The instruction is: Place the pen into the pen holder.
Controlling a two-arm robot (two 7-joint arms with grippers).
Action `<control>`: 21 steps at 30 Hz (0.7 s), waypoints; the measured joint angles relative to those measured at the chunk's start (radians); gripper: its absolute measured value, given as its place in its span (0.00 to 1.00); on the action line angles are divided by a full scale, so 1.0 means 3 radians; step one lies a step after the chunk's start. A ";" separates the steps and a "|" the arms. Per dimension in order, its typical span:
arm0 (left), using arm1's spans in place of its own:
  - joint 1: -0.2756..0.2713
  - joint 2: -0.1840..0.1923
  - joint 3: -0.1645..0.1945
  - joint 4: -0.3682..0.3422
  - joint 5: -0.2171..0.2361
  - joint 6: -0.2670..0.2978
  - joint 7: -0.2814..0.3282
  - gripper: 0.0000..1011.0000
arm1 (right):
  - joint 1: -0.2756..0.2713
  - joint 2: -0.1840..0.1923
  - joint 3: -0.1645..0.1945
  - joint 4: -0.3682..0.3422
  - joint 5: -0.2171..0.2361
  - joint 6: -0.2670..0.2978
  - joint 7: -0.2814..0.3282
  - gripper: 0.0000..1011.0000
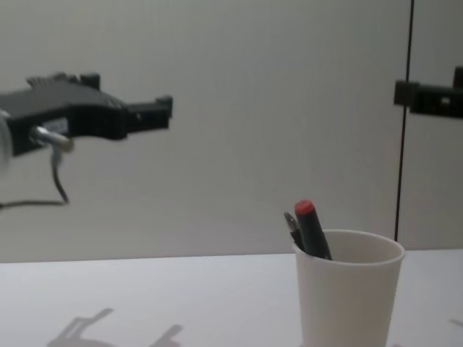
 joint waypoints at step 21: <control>-0.0345 -0.0450 0.0453 0.0774 0.0239 -0.0183 0.0055 0.99 | -0.0180 -0.0614 -0.0006 0.0424 -0.0454 -0.0025 -0.0374 0.99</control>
